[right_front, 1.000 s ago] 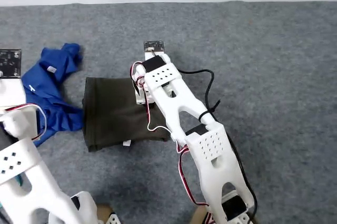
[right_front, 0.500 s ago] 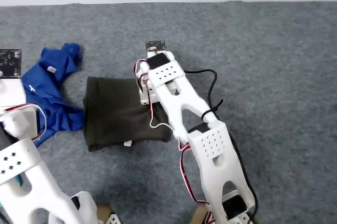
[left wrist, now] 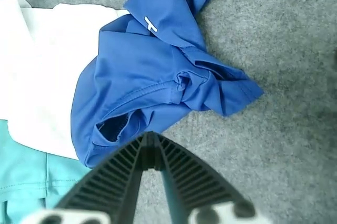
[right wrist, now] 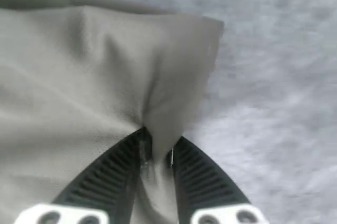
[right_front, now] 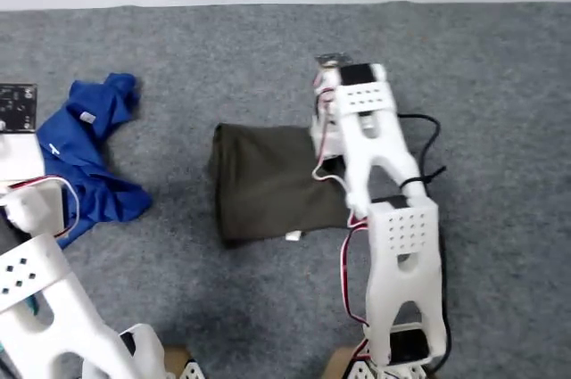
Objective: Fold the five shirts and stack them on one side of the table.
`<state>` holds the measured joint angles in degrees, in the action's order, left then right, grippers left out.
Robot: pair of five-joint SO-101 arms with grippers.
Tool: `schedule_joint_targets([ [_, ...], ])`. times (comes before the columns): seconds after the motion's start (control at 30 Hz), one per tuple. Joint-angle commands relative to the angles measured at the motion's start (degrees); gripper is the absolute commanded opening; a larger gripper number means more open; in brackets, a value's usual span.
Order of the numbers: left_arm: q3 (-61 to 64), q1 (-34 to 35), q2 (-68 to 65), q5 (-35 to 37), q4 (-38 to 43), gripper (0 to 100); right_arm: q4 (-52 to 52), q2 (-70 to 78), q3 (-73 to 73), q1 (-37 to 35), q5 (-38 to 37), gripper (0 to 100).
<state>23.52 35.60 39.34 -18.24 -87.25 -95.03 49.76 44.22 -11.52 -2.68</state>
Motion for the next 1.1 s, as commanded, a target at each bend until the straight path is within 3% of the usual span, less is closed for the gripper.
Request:
schedule_joint_targets([
  [0.0, -0.7, -0.2, 1.7, -0.4, -1.1, 0, 4.2, -4.6, 1.1, 4.6, -7.2, 0.9],
  [0.23, -3.1, -0.2, 1.8, -0.4, -3.9, 0, 14.5, -1.5, 1.0, 7.7, -20.8, 0.9],
  [0.63, -5.0, 0.0, 1.8, -0.4, -8.2, 0, 28.6, -0.4, 1.0, 1.7, -36.7, 0.9],
  [0.97, -2.7, -0.2, 8.2, -1.8, -8.7, 0, 37.5, 0.2, 1.0, -2.3, -43.3, 1.7],
  [1.07, 0.0, 0.2, 10.0, -3.7, -8.7, 0, 37.1, -0.4, 1.0, -1.5, -43.1, 10.5],
])
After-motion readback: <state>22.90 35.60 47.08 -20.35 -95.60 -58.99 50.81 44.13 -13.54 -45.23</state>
